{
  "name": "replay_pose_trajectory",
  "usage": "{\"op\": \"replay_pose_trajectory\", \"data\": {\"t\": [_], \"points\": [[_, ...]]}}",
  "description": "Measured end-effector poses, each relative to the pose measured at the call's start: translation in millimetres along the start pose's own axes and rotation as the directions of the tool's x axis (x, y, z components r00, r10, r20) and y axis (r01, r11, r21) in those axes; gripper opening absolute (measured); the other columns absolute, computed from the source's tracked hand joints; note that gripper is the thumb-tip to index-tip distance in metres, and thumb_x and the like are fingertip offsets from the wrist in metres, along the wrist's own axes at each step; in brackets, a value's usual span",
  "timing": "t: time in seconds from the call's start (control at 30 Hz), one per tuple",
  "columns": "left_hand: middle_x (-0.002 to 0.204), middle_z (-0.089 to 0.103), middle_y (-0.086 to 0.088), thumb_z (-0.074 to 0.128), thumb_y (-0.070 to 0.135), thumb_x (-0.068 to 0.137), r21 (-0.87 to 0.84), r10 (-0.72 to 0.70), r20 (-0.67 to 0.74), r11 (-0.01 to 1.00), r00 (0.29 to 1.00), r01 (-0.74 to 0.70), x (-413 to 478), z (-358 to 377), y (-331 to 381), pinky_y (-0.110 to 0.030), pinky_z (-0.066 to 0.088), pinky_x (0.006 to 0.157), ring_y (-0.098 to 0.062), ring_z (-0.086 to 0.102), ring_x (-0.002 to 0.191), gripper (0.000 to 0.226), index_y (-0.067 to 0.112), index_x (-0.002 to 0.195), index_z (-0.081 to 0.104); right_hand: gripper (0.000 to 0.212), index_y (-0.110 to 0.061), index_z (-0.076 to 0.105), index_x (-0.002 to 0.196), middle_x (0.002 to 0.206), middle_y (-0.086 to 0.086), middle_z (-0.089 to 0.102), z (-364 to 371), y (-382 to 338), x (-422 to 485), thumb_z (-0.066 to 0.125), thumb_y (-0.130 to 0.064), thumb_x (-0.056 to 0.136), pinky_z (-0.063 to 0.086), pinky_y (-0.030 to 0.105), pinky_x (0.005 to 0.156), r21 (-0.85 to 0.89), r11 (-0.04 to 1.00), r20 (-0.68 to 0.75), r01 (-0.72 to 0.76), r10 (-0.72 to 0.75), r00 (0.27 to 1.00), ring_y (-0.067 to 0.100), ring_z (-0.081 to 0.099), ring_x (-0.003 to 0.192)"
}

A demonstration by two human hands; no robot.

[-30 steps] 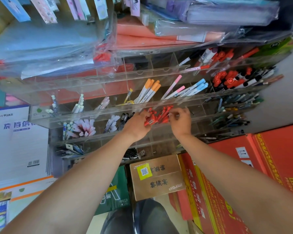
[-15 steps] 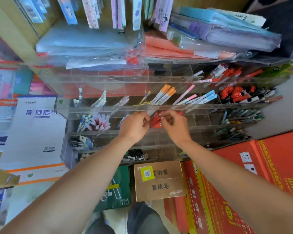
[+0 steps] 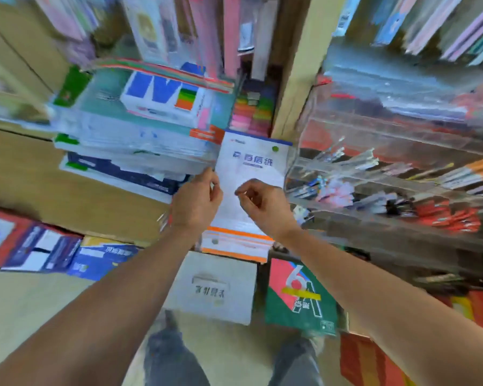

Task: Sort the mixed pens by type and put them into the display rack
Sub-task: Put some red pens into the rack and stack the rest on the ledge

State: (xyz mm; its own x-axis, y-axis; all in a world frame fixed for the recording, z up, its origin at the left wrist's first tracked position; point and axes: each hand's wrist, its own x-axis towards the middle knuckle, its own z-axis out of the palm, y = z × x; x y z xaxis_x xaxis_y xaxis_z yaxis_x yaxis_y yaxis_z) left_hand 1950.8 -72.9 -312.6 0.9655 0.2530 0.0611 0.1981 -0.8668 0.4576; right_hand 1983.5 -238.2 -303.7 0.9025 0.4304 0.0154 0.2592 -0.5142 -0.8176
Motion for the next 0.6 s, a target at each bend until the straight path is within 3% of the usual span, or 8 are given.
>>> {"op": "replay_pose_trajectory", "data": {"t": [0.13,0.23,0.3,0.4,0.47,0.53,0.6], "points": [[0.091,0.066,-0.004,0.055,0.031,0.091,0.003,-0.036,0.103,0.999,0.994,0.036,-2.2,-26.9,-117.4,-0.036,0.046,0.064,-0.029,0.063,0.083,0.012,0.021,0.097,0.058,0.014,-0.018,0.069,0.087,0.052,-0.019,0.050,119.5,-47.8,25.3,0.056,-0.020,0.083,0.040,0.024,0.055,0.058,0.997,-0.005,-0.059,0.059,0.998,0.001,0.046,0.048],[0.093,0.065,-0.002,0.056,0.032,0.091,-0.001,-0.102,0.254,0.994,0.962,0.106,-4.7,-36.9,-190.1,-0.038,0.049,0.069,-0.026,0.061,0.084,0.013,0.020,0.095,0.059,0.017,-0.016,0.068,0.099,0.066,-0.015,0.059,194.2,-64.0,42.2,0.059,-0.018,0.085,0.042,0.024,0.061,0.015,0.985,0.061,-0.171,0.170,0.984,0.004,0.054,0.060],[0.098,0.064,-0.002,0.055,0.025,0.090,0.005,-0.145,0.353,0.988,0.924,0.153,-5.6,-36.9,-229.6,-0.038,0.049,0.074,-0.026,0.061,0.088,0.012,0.018,0.098,0.061,0.021,-0.019,0.065,0.105,0.085,-0.001,0.069,235.1,-62.6,51.8,0.057,-0.019,0.086,0.049,0.029,0.071,-0.071,0.954,0.129,-0.291,0.298,0.946,0.017,0.064,0.077],[0.103,0.061,-0.003,0.052,0.021,0.091,0.011,-0.178,0.449,0.981,0.876,0.194,-5.1,-24.0,-277.3,-0.037,0.048,0.077,-0.025,0.060,0.092,0.013,0.018,0.101,0.060,0.034,-0.014,0.056,0.123,0.107,0.010,0.067,279.4,-47.1,58.5,0.052,-0.018,0.089,0.050,0.034,0.080,-0.187,0.882,0.206,-0.432,0.465,0.861,0.030,0.063,0.094],[0.109,0.059,-0.006,0.049,0.021,0.093,0.027,-0.206,0.505,0.974,0.838,0.223,-3.8,-8.6,-302.2,-0.037,0.046,0.078,-0.027,0.058,0.096,0.018,0.017,0.108,0.058,0.043,-0.009,0.044,0.135,0.114,0.014,0.064,297.2,-34.1,58.8,0.051,-0.021,0.094,0.049,0.035,0.083,-0.227,0.837,0.255,-0.497,0.544,0.800,0.033,0.061,0.099],[0.114,0.057,-0.009,0.048,0.022,0.095,0.042,-0.217,0.545,0.972,0.810,0.232,-1.6,10.8,-321.2,-0.037,0.044,0.080,-0.028,0.057,0.100,0.022,0.014,0.114,0.056,0.041,-0.007,0.046,0.133,0.118,0.015,0.061,311.1,-17.8,61.6,0.049,-0.024,0.096,0.047,0.034,0.084,-0.267,0.796,0.270,-0.544,0.603,0.750,0.032,0.059,0.104],[0.119,0.055,-0.010,0.048,0.022,0.095,0.040,-0.217,0.573,0.970,0.790,0.238,1.2,31.5,-334.4,-0.037,0.045,0.083,-0.028,0.057,0.104,0.025,0.013,0.118,0.054,0.043,-0.008,0.045,0.133,0.120,0.012,0.059,324.7,1.8,68.0,0.051,-0.025,0.093,0.045,0.031,0.076,-0.304,0.750,0.227,-0.587,0.656,0.720,0.026,0.057,0.097]]}}
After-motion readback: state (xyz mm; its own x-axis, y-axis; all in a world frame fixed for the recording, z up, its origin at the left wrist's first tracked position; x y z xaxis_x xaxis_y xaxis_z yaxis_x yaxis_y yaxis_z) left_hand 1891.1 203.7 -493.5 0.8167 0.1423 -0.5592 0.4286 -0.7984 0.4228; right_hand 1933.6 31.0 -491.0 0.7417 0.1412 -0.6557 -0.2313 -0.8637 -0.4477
